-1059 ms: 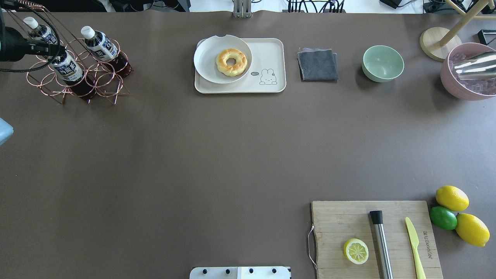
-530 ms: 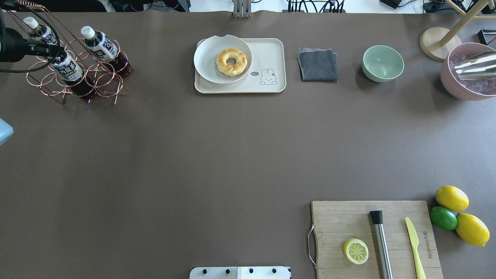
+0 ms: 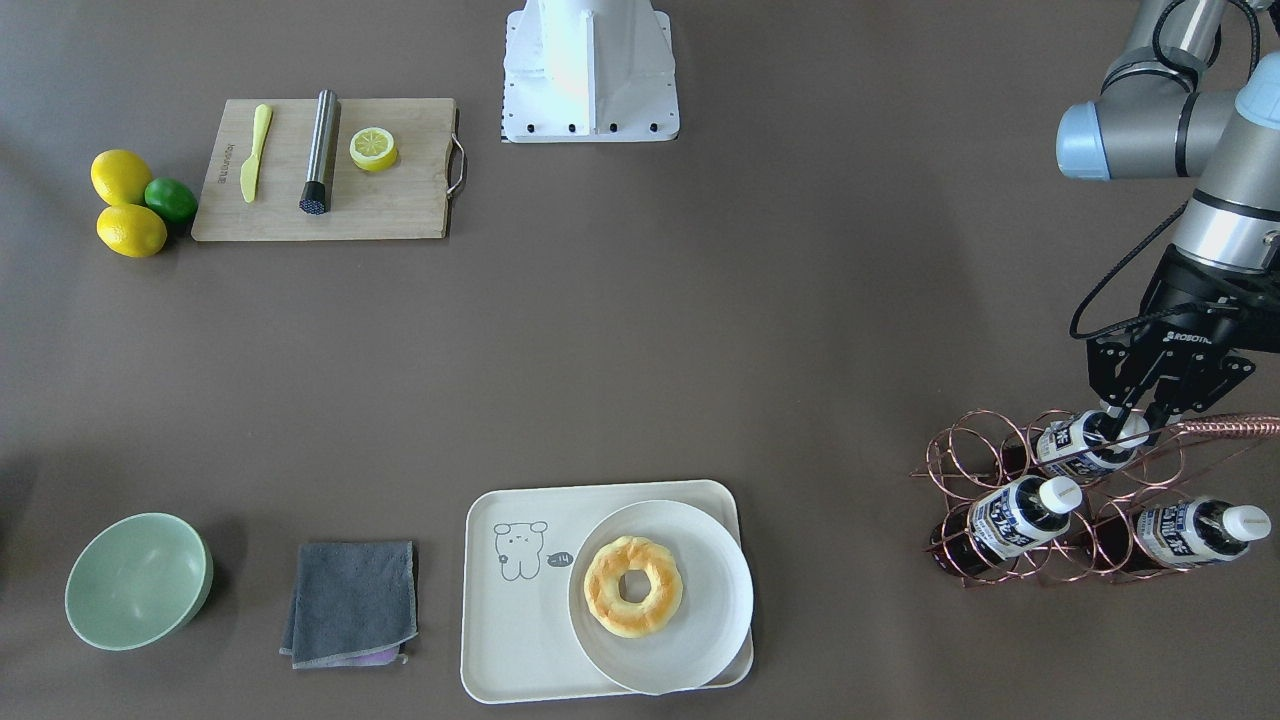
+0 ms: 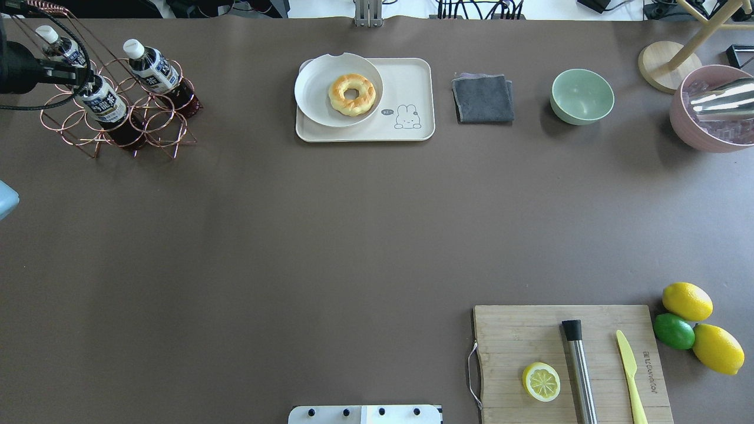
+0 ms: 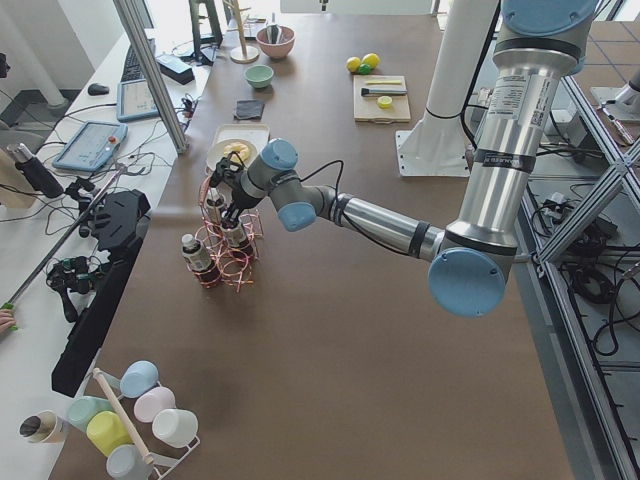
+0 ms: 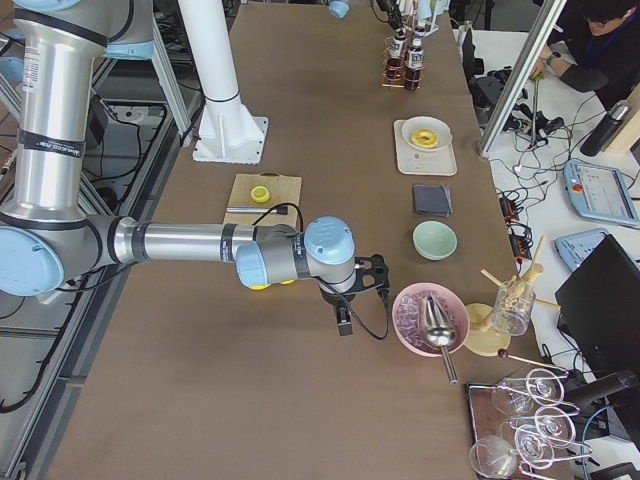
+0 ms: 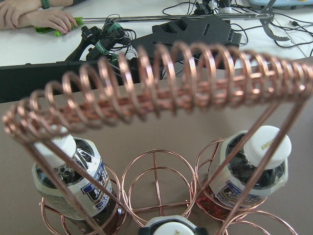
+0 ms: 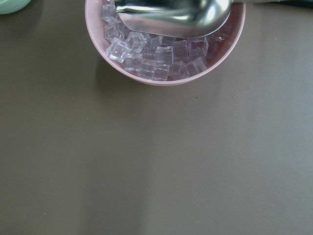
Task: Place tea on tray
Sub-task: 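Reach the left gripper into the copper rack and grasp a dark tea bottle, then lift the tea bottle up out of the rack with the left gripper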
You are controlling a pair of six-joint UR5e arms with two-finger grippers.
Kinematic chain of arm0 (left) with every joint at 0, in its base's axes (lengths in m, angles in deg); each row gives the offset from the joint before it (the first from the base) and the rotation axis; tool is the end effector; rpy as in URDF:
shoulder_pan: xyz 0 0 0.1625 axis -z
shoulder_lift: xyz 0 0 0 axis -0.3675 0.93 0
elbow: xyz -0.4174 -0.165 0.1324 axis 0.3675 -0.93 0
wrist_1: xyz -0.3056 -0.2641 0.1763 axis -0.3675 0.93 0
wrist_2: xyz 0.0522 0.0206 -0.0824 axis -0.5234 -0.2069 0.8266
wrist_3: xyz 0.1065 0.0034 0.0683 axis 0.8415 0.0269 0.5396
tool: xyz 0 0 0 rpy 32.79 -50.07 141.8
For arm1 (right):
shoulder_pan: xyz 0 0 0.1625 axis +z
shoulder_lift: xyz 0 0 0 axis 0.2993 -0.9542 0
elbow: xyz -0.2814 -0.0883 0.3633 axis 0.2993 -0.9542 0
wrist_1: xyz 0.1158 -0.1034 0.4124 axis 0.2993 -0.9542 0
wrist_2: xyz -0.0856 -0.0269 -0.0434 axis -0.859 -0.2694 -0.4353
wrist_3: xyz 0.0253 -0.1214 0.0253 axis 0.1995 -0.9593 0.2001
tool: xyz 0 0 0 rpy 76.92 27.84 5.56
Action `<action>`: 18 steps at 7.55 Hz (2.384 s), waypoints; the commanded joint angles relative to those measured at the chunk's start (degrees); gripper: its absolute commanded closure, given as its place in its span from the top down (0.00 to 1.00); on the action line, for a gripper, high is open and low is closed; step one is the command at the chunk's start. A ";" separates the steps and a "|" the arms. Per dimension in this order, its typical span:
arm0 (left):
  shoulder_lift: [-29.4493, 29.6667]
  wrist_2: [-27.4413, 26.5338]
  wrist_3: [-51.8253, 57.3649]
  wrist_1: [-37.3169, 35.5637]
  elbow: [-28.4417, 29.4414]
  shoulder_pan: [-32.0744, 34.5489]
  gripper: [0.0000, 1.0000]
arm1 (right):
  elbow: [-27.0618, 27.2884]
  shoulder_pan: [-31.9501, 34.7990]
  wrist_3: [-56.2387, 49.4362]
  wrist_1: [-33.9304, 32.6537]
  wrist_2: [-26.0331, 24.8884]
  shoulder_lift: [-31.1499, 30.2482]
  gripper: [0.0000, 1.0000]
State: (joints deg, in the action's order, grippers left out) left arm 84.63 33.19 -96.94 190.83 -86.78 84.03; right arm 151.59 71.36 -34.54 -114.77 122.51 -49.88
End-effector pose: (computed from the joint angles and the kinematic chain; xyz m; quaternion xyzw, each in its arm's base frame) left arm 0.2138 -0.6202 0.4841 0.3208 0.3784 -0.0413 0.8673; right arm 0.0338 -0.4498 0.6811 0.0962 -0.3847 -0.0477 0.9168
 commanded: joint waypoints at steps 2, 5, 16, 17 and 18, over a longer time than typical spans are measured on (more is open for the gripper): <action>0.01 4.23 0.09 -0.80 -2.12 3.43 0.00 | 0.00 0.00 0.00 0.00 0.00 0.09 1.00; -0.26 8.63 7.35 -14.27 -12.71 9.40 0.00 | 0.00 0.00 0.00 0.00 0.09 0.09 1.00; 14.66 -4.87 6.06 -21.02 -21.73 -18.47 0.00 | 0.00 0.00 -0.26 0.09 0.09 0.09 1.00; 16.95 -10.20 5.98 -21.45 -20.95 -23.91 0.00 | 0.00 0.00 -0.18 0.09 0.09 0.09 1.00; 19.67 -16.09 5.98 -21.45 -19.29 -30.49 0.00 | 0.09 0.00 -0.26 0.09 0.18 -0.09 1.00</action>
State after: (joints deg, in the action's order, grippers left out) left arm 99.59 26.75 -90.89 169.62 -108.15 64.44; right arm 151.62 71.37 -34.74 -114.68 122.60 -49.80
